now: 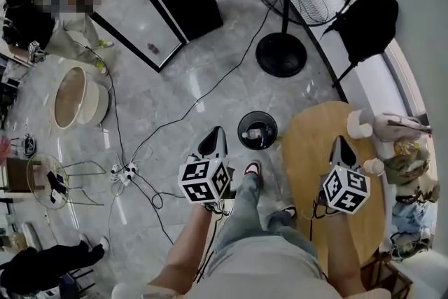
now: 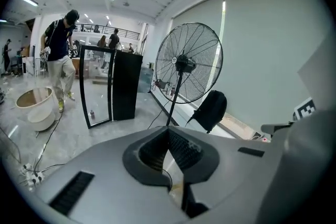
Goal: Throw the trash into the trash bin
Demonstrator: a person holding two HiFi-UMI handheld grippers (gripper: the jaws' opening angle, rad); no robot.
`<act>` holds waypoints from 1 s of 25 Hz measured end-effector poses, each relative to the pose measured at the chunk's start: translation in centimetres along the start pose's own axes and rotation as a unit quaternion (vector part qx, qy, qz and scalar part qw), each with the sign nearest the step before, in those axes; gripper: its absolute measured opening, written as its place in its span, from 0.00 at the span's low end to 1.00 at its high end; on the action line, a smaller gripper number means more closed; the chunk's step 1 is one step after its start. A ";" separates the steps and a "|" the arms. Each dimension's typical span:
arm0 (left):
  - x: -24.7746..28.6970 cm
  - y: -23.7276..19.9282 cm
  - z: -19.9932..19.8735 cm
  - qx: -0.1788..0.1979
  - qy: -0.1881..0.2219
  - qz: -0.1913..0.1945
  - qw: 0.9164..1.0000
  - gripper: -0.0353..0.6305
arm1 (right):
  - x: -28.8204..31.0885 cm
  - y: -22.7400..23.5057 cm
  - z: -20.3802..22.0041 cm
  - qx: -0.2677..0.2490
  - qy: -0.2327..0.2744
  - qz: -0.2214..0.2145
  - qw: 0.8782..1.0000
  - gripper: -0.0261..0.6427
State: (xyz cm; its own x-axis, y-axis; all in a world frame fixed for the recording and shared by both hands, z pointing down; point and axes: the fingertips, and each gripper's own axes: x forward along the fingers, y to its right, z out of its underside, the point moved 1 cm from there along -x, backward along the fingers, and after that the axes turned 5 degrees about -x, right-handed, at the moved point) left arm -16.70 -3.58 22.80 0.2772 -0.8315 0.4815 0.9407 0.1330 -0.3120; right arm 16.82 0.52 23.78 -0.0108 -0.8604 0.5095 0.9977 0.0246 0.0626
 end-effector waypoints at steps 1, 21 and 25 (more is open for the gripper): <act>-0.3 0.3 -0.4 0.004 0.004 -0.002 1.000 0.07 | -0.6 0.5 -0.6 0.003 0.009 0.002 1.000 0.05; -3.3 1.2 -1.5 0.005 0.034 -0.013 0.999 0.07 | -4.7 1.9 -2.1 0.027 0.040 0.002 0.999 0.04; -3.7 1.3 -1.4 0.005 0.037 -0.014 0.999 0.07 | -5.2 2.0 -2.0 0.028 0.042 0.003 0.999 0.04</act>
State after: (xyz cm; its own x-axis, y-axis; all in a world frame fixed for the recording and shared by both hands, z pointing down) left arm -16.76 -1.09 19.47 0.2367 -0.8721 0.4282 0.9498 0.1150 -0.2908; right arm 18.99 3.98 19.55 0.0028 -0.8994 0.4371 0.9923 0.0565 0.1099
